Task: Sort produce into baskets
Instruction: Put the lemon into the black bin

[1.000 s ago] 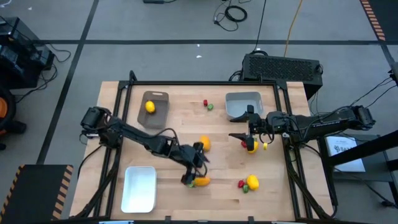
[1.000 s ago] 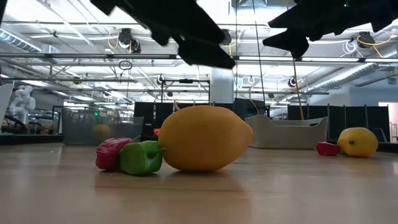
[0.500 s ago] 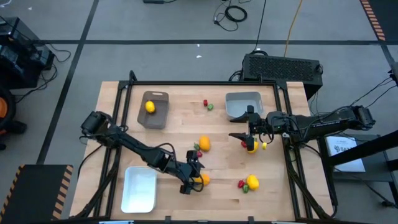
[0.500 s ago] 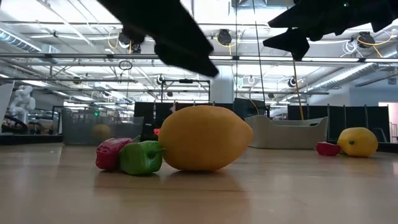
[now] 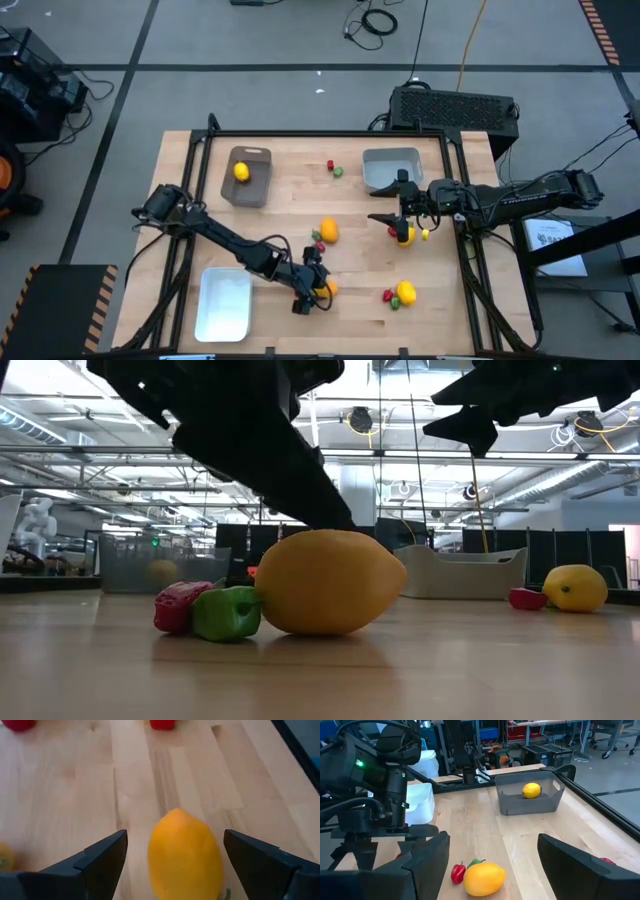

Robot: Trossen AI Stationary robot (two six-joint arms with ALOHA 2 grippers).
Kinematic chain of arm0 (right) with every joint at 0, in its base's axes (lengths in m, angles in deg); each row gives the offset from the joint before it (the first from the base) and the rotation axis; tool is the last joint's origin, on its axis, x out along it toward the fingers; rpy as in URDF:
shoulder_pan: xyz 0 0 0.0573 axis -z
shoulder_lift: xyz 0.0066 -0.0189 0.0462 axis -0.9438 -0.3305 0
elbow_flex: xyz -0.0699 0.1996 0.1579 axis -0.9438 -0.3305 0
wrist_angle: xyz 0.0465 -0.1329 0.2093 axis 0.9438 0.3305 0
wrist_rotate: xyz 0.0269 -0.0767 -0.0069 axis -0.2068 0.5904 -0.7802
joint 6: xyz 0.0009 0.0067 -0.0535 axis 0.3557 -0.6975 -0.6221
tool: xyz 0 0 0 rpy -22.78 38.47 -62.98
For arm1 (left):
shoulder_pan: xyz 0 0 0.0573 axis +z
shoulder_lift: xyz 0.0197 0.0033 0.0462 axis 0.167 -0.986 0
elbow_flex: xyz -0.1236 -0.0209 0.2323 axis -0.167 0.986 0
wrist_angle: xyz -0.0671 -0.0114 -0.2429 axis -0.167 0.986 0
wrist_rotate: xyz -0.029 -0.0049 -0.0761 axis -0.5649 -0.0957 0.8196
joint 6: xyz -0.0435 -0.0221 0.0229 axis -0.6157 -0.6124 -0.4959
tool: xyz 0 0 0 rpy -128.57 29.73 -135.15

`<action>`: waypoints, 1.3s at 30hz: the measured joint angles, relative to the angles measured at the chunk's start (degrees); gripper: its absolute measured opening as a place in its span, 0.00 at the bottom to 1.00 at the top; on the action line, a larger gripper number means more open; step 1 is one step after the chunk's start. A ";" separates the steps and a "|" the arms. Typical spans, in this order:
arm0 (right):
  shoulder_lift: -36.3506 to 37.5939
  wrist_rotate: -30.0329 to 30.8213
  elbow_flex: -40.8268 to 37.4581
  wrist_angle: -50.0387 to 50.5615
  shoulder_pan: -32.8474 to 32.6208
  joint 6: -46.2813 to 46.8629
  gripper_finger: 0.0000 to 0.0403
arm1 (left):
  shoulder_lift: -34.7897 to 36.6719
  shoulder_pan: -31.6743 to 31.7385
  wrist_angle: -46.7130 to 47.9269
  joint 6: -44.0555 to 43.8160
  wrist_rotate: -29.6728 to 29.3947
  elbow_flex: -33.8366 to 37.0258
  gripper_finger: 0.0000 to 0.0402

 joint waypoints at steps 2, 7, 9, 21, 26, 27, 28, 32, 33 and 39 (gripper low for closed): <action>0.00 0.01 0.00 0.00 0.00 0.00 0.72 | -0.08 0.01 1.26 -1.22 0.05 0.00 0.84; 0.02 0.01 0.00 0.05 0.00 -0.02 0.72 | -2.30 0.49 0.52 -1.63 1.50 0.05 0.84; 0.00 0.01 0.00 0.50 0.00 -0.02 0.72 | -2.74 0.83 0.03 -1.66 2.61 0.05 0.84; 0.00 0.01 0.00 1.18 0.00 -0.04 0.72 | -3.10 1.80 -0.08 -1.83 5.14 0.04 0.84; 0.00 0.03 0.00 1.18 0.00 -0.03 0.72 | -3.10 1.80 0.36 -1.83 5.19 0.04 0.80; 0.00 0.02 0.00 1.18 0.00 -0.03 0.72 | -3.10 1.80 0.36 -1.91 5.30 0.04 0.78; 0.00 0.01 0.00 1.18 0.00 -0.04 0.72 | -3.10 1.80 0.36 -2.07 5.43 0.04 0.76; 0.00 0.02 0.00 1.17 0.00 -0.04 0.72 | -3.10 1.80 0.40 -2.71 5.57 0.04 0.69; 0.00 0.03 0.00 1.18 0.00 -0.03 0.72 | -3.10 1.80 0.41 -2.71 5.58 0.04 0.68; 0.00 0.01 0.00 1.18 0.01 -0.03 0.72 | -3.10 1.80 0.41 -2.75 5.99 0.04 0.66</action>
